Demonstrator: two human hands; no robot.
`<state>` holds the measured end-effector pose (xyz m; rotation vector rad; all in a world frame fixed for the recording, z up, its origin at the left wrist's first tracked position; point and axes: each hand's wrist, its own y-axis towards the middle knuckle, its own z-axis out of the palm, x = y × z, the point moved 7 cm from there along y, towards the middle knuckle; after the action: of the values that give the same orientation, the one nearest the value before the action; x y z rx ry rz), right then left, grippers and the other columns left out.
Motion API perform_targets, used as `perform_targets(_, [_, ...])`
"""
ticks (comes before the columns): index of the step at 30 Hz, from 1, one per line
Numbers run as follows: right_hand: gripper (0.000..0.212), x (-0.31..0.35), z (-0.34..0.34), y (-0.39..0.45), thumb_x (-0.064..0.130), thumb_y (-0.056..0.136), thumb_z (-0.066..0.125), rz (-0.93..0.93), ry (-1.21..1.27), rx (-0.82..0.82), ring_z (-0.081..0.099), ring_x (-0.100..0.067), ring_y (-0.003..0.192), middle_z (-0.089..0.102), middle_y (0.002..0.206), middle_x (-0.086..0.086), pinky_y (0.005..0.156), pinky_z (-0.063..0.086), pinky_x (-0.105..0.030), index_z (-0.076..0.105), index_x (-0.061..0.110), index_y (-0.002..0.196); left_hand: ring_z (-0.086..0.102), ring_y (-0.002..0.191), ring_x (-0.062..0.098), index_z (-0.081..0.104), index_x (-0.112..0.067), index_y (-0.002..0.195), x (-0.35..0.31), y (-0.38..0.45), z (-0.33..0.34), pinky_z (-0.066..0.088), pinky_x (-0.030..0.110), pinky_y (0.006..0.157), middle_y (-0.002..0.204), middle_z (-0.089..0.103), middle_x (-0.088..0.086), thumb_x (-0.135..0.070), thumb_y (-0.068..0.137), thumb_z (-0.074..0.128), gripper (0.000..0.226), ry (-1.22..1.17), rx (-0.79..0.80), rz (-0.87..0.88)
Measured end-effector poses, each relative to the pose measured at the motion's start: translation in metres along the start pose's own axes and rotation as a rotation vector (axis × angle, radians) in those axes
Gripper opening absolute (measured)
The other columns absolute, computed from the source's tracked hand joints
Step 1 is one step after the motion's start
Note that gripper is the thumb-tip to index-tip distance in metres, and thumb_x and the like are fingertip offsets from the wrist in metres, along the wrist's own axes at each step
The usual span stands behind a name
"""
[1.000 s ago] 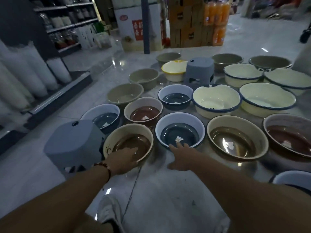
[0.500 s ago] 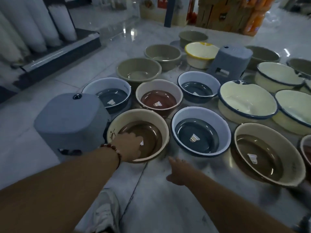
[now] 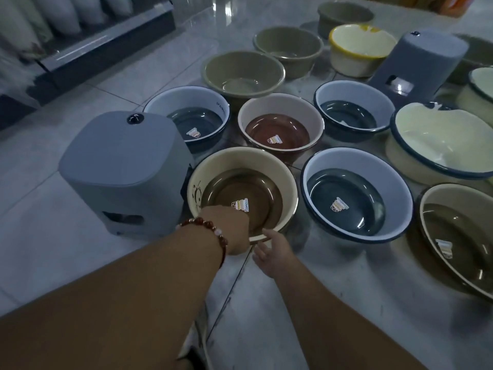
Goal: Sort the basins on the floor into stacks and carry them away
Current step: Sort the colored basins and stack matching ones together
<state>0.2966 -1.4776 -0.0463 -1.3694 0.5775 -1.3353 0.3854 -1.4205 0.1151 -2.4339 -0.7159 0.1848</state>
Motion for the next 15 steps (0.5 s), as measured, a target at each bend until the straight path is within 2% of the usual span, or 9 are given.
perform_targets(1, [0.015, 0.003, 0.000, 0.002, 0.021, 0.084, 0.065, 0.008, 0.032, 0.001, 0.043, -0.014, 0.053, 0.048, 0.064, -0.001, 0.055, 0.040, -0.025, 0.054, 0.011, 0.086, 0.059, 0.102, 0.023, 0.056, -0.018, 0.125, 0.004, -0.001, 0.000, 0.045, 0.032, 0.081, 0.118, 0.061, 0.005, -0.035, 0.095, 0.048, 0.036, -0.011, 0.011, -0.005])
perform_targets(3, [0.021, 0.008, -0.004, 0.002, 0.022, 0.081, 0.068, 0.041, 0.036, -0.014, 0.041, -0.013, 0.052, 0.048, 0.068, -0.003, 0.054, 0.041, -0.025, 0.054, 0.010, 0.090, 0.059, 0.106, 0.023, 0.055, -0.019, 0.127, 0.012, -0.004, -0.001, 0.047, 0.033, 0.084, 0.120, 0.061, 0.004, -0.036, 0.094, 0.047, 0.038, -0.030, 0.024, -0.022])
perform_targets(4, [0.030, 0.009, -0.007, 0.000, 0.025, 0.079, 0.070, 0.068, 0.039, -0.029, 0.047, -0.015, 0.063, 0.052, 0.082, -0.006, 0.059, 0.045, -0.028, 0.054, 0.009, 0.100, 0.059, 0.108, 0.023, 0.054, -0.019, 0.128, 0.016, -0.006, 0.000, 0.047, 0.033, 0.086, 0.122, 0.060, 0.004, -0.037, 0.094, 0.047, 0.039, -0.045, 0.034, -0.030])
perform_targets(6, [0.054, 0.008, -0.012, -0.003, 0.029, 0.080, 0.071, 0.117, 0.063, -0.061, 0.056, -0.026, 0.103, 0.051, 0.123, -0.013, 0.080, 0.051, -0.038, 0.050, 0.013, 0.127, 0.058, 0.108, 0.022, 0.054, -0.019, 0.128, 0.021, -0.011, 0.004, 0.048, 0.033, 0.087, 0.122, 0.060, 0.003, -0.038, 0.094, 0.048, 0.039, -0.089, 0.064, -0.033])
perform_targets(7, [0.066, 0.007, -0.011, -0.002, 0.030, 0.081, 0.070, 0.126, 0.093, -0.052, 0.048, -0.032, 0.124, 0.041, 0.141, -0.014, 0.093, 0.047, -0.042, 0.042, 0.016, 0.139, 0.059, 0.106, 0.021, 0.055, -0.019, 0.126, 0.023, -0.013, 0.008, 0.049, 0.032, 0.087, 0.119, 0.061, 0.003, -0.037, 0.094, 0.048, 0.038, -0.109, 0.074, -0.029])
perform_targets(9, [0.076, 0.006, -0.005, -0.001, 0.028, 0.085, 0.067, 0.119, 0.135, -0.005, 0.030, -0.032, 0.142, 0.026, 0.155, -0.013, 0.107, 0.036, -0.045, 0.029, 0.019, 0.149, 0.059, 0.102, 0.019, 0.057, -0.018, 0.122, 0.024, -0.018, 0.015, 0.049, 0.031, 0.085, 0.115, 0.062, 0.002, -0.036, 0.094, 0.048, 0.034, -0.134, 0.091, -0.020])
perform_targets(11, [0.062, 0.004, 0.002, 0.001, 0.026, 0.088, 0.064, 0.099, 0.126, 0.042, 0.035, -0.027, 0.139, 0.040, 0.144, -0.012, 0.107, 0.035, -0.041, 0.037, 0.015, 0.143, 0.058, 0.105, 0.020, 0.055, -0.018, 0.127, 0.027, -0.024, 0.024, 0.048, 0.031, 0.085, 0.120, 0.061, 0.004, -0.036, 0.095, 0.048, 0.037, -0.139, 0.116, -0.030])
perform_targets(13, [0.038, 0.003, 0.007, 0.005, 0.024, 0.090, 0.063, 0.071, 0.127, 0.089, 0.055, -0.021, 0.112, 0.057, 0.112, -0.006, 0.096, 0.041, -0.034, 0.053, 0.011, 0.124, 0.057, 0.113, 0.022, 0.052, -0.017, 0.134, 0.031, -0.026, 0.032, 0.047, 0.032, 0.091, 0.129, 0.058, 0.006, -0.036, 0.096, 0.048, 0.042, -0.156, 0.149, -0.042])
perform_targets(15, [0.022, 0.002, 0.009, 0.006, 0.026, 0.089, 0.063, 0.041, 0.100, 0.077, 0.056, -0.013, 0.080, 0.061, 0.092, -0.001, 0.080, 0.044, -0.026, 0.059, 0.013, 0.106, 0.055, 0.119, 0.023, 0.050, -0.017, 0.138, 0.038, -0.028, 0.032, 0.046, 0.032, 0.096, 0.135, 0.055, 0.006, -0.036, 0.097, 0.048, 0.045, -0.179, 0.158, -0.055])
